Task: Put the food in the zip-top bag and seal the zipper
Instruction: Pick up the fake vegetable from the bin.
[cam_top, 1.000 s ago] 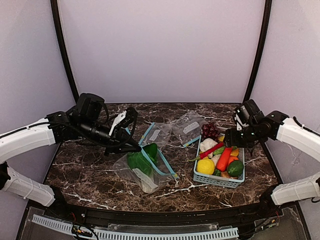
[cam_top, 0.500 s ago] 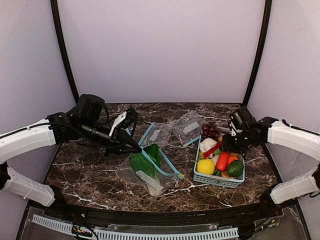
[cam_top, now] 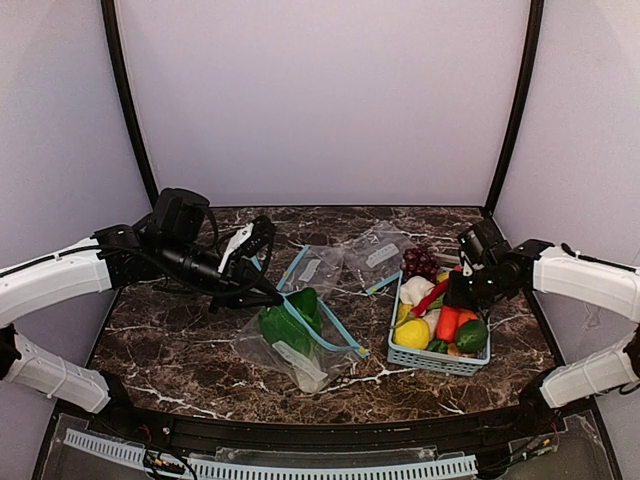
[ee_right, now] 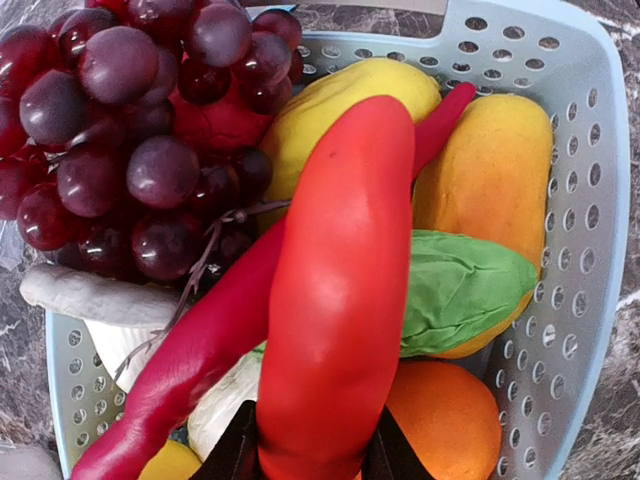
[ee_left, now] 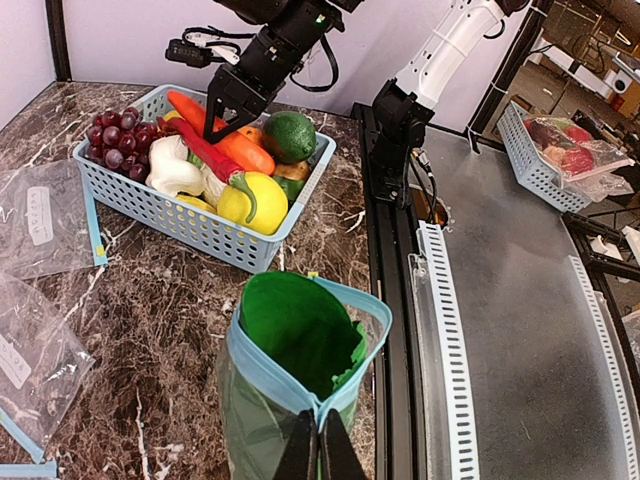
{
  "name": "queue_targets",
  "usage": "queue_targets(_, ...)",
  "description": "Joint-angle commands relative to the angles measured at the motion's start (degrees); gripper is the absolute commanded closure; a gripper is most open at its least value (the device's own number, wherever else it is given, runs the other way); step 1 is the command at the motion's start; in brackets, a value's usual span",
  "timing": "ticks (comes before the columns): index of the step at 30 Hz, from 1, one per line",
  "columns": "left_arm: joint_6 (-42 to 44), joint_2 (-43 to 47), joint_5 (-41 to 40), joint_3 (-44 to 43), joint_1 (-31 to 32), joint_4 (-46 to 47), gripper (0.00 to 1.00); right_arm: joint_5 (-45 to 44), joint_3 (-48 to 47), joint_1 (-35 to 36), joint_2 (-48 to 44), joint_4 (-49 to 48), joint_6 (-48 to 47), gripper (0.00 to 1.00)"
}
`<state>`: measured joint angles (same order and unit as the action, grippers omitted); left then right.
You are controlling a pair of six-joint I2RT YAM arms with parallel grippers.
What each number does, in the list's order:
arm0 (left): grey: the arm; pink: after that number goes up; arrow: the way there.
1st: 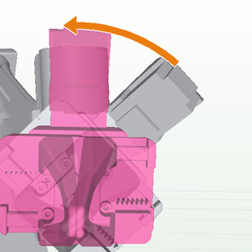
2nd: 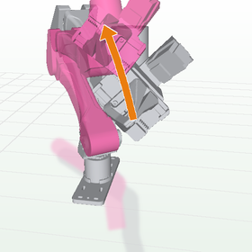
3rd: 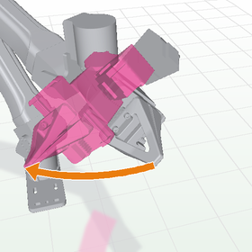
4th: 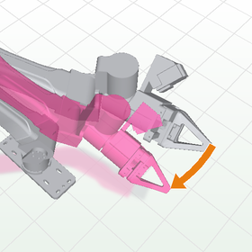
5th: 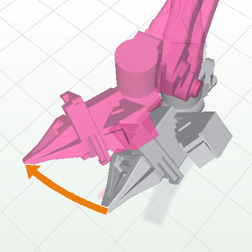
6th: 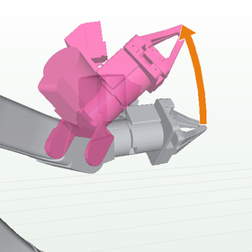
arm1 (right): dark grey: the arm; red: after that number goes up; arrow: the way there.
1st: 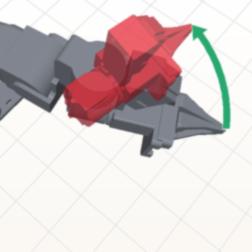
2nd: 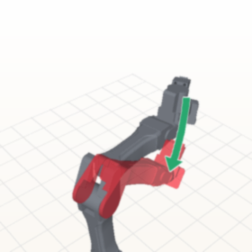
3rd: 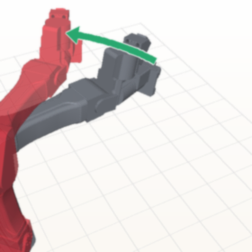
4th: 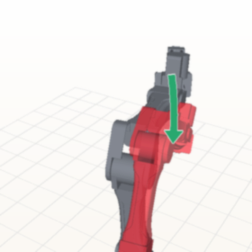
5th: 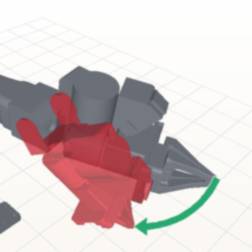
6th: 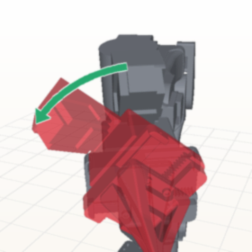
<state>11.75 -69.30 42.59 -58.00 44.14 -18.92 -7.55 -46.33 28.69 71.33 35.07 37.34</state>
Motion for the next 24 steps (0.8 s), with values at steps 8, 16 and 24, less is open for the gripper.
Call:
queue_targets(8, -0.1, 0.7, 1.1, 0.7, -0.3, 1.2, 0.99, -5.1, -0.9, -0.3, -9.6, 4.5, 0.9, 0.82)
queue_targets(16, -0.2, 0.6, 1.2, 0.8, -0.3, 1.3, 0.99, -5.9, -4.5, -0.3, -14.0, 8.2, -1.3, 0.86)
queue_targets(24, -0.2, 0.3, 1.3, 0.7, -0.3, 1.3, 0.99, -4.2, -8.8, -0.2, -21.2, 6.2, -10.1, 0.87)
